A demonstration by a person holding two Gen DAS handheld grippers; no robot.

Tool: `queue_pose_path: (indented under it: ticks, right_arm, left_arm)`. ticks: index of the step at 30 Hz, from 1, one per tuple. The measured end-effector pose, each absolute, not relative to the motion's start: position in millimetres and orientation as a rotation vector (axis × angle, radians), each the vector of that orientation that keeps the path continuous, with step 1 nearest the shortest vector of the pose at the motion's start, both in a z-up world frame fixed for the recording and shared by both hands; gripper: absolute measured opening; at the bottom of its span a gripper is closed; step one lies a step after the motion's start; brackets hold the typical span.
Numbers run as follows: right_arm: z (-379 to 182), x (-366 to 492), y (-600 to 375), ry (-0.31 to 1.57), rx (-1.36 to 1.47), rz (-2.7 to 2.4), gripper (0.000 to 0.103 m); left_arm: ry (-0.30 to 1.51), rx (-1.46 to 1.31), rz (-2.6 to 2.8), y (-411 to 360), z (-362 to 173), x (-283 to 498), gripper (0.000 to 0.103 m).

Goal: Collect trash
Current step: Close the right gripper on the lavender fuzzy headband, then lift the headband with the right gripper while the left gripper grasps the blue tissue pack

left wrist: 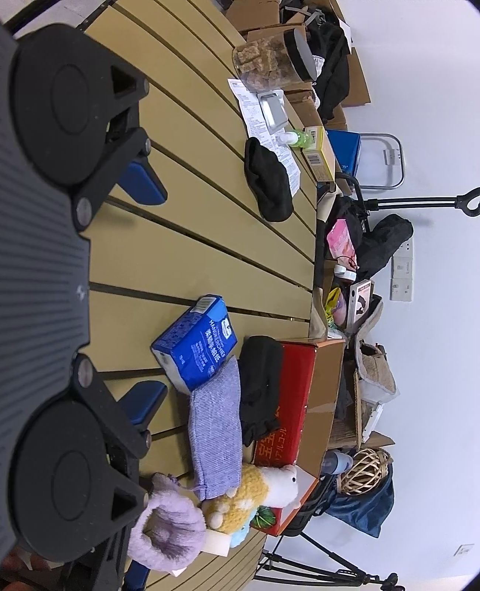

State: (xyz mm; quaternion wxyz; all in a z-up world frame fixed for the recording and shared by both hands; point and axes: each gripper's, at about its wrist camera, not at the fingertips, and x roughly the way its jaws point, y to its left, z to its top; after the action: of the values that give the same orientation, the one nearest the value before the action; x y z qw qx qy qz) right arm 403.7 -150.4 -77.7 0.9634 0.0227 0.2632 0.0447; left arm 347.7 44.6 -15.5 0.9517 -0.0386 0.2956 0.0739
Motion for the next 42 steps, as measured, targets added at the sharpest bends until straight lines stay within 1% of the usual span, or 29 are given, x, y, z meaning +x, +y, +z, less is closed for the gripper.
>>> queue_pose_path:
  ticks: [5,8,10,12,17,21,26,42]
  right_arm:
    - [-77,401,-152,0.517,0.046,0.096,0.080]
    - [-76,399,-152,0.505,0.035,0.102,0.076]
    - [-75,397,-149,0.490,0.010,0.105,0.071]
    - [-73,394,-149,0.472,0.003,0.109,0.062]
    - [-69,388,-154,0.440,0.022,0.110,0.046]
    - [-67,385,-159,0.421,0.035,0.110,0.038]
    - [-64,381,-165,0.395,0.055,0.105,0.034]
    - [-43,356,-206,0.269,0.117,0.040,0.033]
  left_arm:
    - [0.608,-0.082,0.148,47,-17,349,0.103]
    - [0.614,-0.085,0.144,48,-18,349,0.103]
    - [0.616,-0.085,0.142,48,-18,349,0.103]
    - [0.615,-0.081,0.143,48,-19,349,0.103]
    - [0.617,-0.074,0.142,47,-20,349,0.103]
    - [0.619,-0.073,0.142,46,-20,350,0.103]
    - [0.618,-0.068,0.142,43,-20,353,0.103]
    - [0.636,-0.087,0.169,24,-25,380,0.103]
